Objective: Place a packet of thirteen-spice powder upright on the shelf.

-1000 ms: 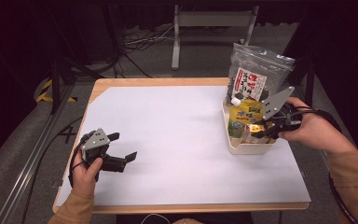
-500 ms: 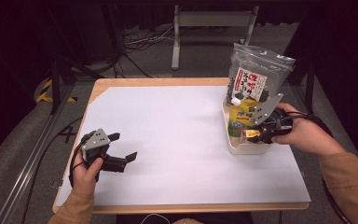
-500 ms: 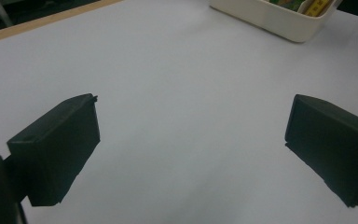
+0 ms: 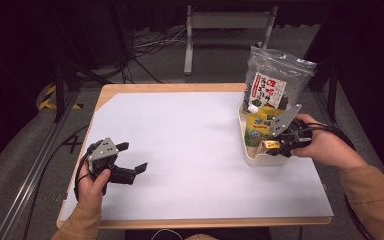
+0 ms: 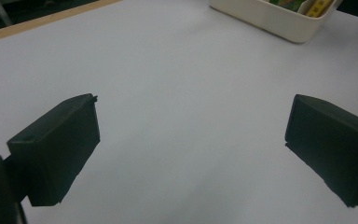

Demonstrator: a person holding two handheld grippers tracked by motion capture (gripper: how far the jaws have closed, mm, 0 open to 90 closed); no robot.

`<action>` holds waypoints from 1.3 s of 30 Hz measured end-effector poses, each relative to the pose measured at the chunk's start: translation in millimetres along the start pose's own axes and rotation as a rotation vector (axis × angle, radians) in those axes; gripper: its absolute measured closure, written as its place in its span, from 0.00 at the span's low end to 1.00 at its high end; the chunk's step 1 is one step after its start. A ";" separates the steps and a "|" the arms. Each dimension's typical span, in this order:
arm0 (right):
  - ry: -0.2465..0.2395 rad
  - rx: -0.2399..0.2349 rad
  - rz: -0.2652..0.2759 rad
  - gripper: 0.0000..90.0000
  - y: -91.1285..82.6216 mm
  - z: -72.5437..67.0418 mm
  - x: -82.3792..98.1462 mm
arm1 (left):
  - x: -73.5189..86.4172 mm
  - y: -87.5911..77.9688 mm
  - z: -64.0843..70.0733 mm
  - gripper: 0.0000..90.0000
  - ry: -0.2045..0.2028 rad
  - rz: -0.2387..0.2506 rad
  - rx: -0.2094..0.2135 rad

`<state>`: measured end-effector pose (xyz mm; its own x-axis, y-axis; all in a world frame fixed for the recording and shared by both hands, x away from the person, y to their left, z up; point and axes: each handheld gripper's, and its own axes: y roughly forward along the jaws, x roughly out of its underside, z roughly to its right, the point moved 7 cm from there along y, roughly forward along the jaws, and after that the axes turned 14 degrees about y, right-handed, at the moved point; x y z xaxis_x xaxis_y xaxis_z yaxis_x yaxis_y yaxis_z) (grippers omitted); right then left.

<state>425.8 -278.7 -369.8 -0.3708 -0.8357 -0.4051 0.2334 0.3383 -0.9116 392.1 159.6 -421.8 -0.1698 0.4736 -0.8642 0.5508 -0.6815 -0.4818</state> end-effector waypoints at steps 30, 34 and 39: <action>0.085 0.057 0.136 0.45 -16.8 0.7 -5.0 | -0.1 -4.8 3.4 0.04 -0.001 -0.006 0.002; 0.130 0.066 0.250 0.41 -28.0 -4.1 -11.9 | 1.2 -9.7 5.8 0.04 -0.003 -0.004 -0.003; 0.187 0.058 0.365 0.37 -36.8 -14.8 -17.7 | 5.5 -17.5 8.5 0.04 -0.010 -0.009 -0.003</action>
<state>410.5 -270.0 -330.1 -0.4101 -0.5701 -0.7119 0.4282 0.5688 -0.7022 374.6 169.4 -419.3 -0.1828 0.4747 -0.8609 0.5517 -0.6753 -0.4895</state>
